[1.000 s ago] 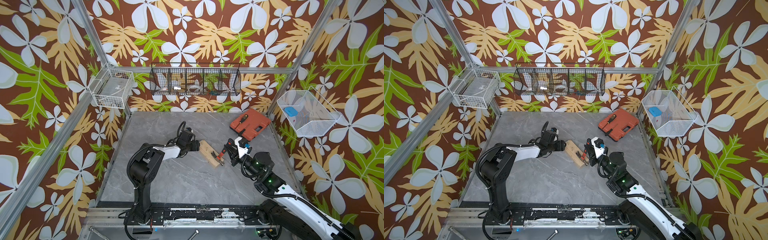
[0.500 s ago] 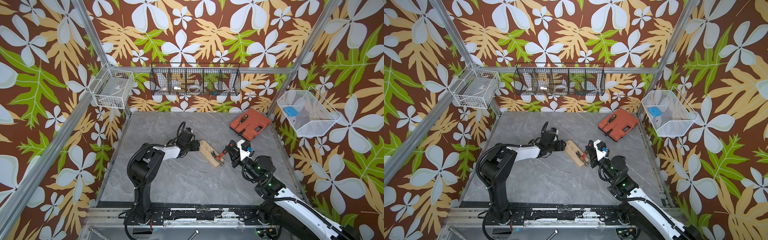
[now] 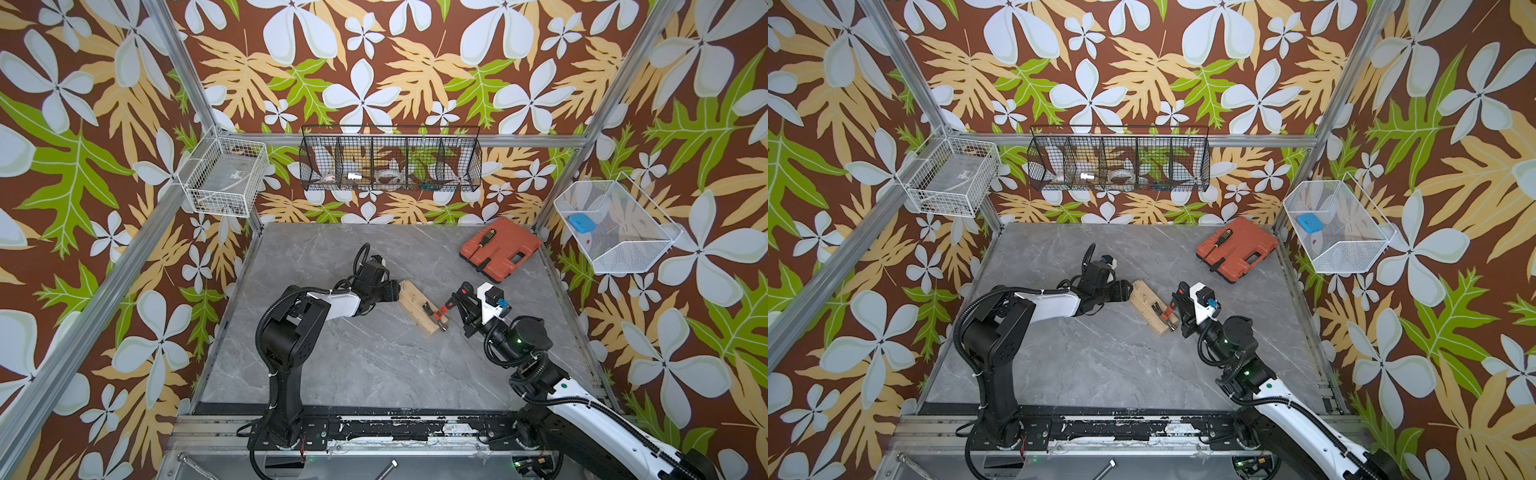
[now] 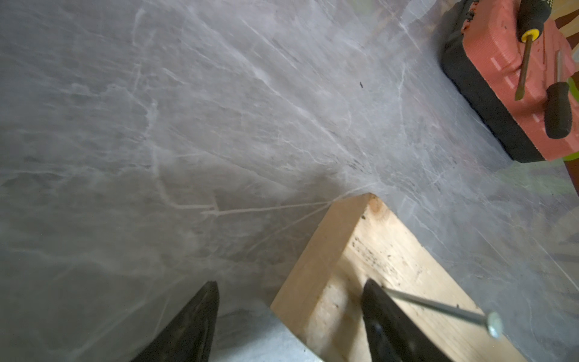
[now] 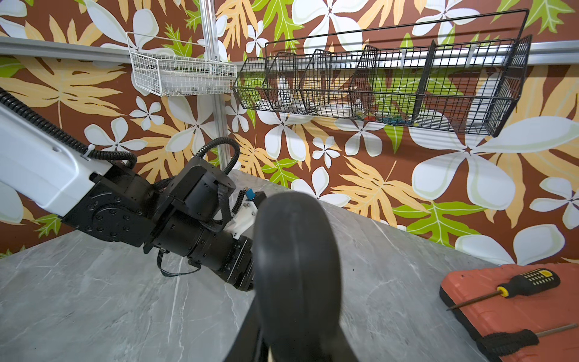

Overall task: Use a claw hammer to pull out a nail
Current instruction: Remove the nail from the mounting plate.

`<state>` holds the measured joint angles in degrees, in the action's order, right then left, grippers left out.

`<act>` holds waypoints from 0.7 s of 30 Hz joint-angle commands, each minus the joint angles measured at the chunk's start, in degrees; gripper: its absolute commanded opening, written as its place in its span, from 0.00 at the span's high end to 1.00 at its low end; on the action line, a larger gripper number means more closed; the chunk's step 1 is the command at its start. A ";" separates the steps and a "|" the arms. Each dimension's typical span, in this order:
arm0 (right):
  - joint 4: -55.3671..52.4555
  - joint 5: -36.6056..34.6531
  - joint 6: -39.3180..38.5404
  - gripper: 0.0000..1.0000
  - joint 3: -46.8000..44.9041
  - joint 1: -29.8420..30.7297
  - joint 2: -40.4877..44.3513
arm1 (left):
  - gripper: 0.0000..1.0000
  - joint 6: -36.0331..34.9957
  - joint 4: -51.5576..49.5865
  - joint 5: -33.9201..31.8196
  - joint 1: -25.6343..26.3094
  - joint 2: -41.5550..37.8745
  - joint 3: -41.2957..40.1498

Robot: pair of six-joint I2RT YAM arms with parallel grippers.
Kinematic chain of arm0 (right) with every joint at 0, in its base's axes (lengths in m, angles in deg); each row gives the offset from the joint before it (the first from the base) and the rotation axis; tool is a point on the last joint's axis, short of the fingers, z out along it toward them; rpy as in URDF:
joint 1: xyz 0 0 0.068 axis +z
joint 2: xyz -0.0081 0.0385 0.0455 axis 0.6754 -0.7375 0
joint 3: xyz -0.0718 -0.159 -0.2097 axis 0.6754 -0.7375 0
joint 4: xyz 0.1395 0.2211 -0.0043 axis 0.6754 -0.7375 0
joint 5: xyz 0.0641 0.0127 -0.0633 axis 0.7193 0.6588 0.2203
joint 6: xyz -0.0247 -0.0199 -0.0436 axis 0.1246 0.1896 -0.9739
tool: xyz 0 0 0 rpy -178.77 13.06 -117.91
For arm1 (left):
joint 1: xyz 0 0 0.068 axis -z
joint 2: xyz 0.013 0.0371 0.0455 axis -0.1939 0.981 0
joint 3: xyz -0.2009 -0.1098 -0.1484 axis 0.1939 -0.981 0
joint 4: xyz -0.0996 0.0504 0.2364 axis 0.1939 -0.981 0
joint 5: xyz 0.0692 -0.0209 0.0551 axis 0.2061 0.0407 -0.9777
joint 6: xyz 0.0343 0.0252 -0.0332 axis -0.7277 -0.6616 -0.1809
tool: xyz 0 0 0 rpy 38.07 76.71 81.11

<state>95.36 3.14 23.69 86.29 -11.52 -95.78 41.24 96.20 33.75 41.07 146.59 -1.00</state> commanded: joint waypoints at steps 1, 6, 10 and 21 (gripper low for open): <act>-0.12 -0.70 1.31 1.00 -0.47 0.24 0.14 | 0.27 -1.32 -15.11 -4.20 -0.27 1.59 -1.17; 0.97 -1.44 1.57 1.00 -1.68 0.50 1.04 | 0.27 -1.32 -15.07 -4.52 -0.35 2.01 -1.55; 1.06 -1.66 1.57 1.00 -2.32 0.65 1.51 | 0.27 -1.41 -15.02 -4.39 -0.44 2.14 -1.91; 2.23 -2.58 1.57 1.00 -4.16 1.10 3.14 | 0.27 -0.88 -16.33 -4.73 -0.88 2.30 -1.69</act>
<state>98.71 1.46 23.77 82.77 -10.56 -93.11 41.41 98.34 35.63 40.89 147.38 -1.75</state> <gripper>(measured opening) 0.207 0.728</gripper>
